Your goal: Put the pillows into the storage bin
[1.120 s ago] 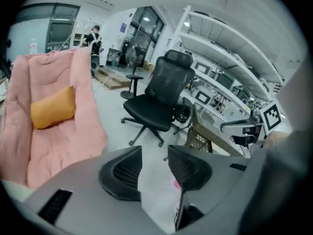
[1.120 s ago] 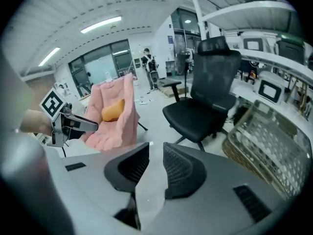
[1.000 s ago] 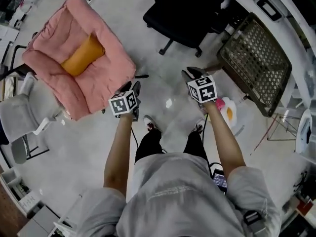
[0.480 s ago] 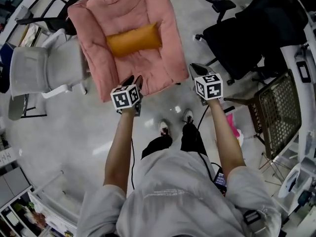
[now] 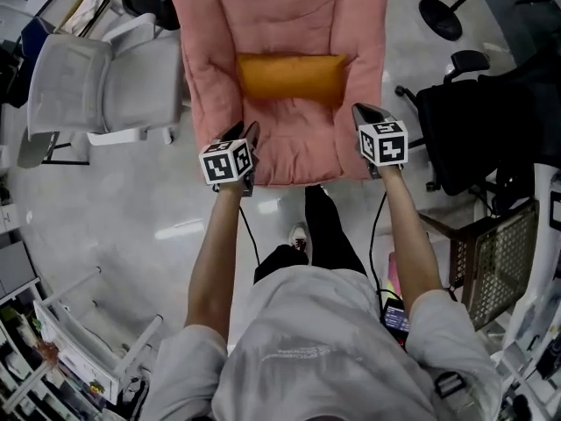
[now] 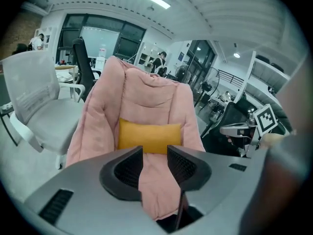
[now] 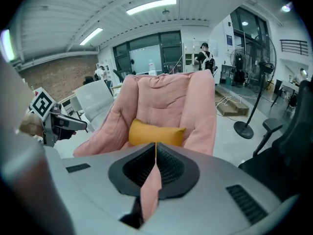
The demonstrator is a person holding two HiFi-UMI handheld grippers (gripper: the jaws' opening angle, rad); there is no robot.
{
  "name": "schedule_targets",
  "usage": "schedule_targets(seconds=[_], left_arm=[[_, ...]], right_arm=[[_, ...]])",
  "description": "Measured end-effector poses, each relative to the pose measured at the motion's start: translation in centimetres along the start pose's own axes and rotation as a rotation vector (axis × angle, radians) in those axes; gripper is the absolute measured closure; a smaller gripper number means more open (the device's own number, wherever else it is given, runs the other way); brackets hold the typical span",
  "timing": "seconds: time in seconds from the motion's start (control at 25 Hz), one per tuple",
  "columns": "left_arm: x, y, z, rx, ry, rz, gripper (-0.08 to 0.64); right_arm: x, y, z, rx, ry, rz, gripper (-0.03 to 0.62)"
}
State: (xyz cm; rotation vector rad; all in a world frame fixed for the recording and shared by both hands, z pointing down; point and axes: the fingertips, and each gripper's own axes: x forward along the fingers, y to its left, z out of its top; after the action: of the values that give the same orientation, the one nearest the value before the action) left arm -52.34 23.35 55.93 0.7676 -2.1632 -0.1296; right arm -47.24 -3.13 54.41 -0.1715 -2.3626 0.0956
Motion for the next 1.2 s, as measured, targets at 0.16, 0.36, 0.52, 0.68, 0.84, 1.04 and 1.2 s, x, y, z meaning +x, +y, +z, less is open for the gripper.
schedule_targets(seconds=[0.16, 0.36, 0.52, 0.68, 0.84, 1.04, 1.2], left_arm=[[4.2, 3.3, 2.5, -0.025, 0.024, 0.03, 0.388], [10.8, 6.9, 6.0, -0.072, 0.027, 0.074, 0.388], [16.0, 9.4, 7.7, -0.12, 0.028, 0.099, 0.383], [19.7, 12.1, 8.1, -0.179, 0.035, 0.132, 0.355], [22.3, 14.9, 7.7, -0.215, 0.063, 0.175, 0.348], [24.7, 15.8, 6.8, -0.255, 0.09, 0.166, 0.358], [25.5, 14.6, 6.5, -0.21, 0.119, 0.146, 0.478]], right_arm=[[6.2, -1.4, 1.5, -0.005, 0.065, 0.02, 0.56], [12.8, -4.3, 2.8, 0.037, 0.116, 0.027, 0.558], [16.8, -6.9, 2.8, 0.098, 0.154, -0.005, 0.517], [19.6, -7.0, 1.6, 0.111, 0.211, 0.003, 0.448], [21.4, -7.1, 1.5, 0.125, 0.216, -0.019, 0.43], [22.4, -7.1, 1.2, 0.122, 0.23, -0.015, 0.445], [23.0, -6.9, 1.0, 0.126, 0.252, -0.013, 0.505]])
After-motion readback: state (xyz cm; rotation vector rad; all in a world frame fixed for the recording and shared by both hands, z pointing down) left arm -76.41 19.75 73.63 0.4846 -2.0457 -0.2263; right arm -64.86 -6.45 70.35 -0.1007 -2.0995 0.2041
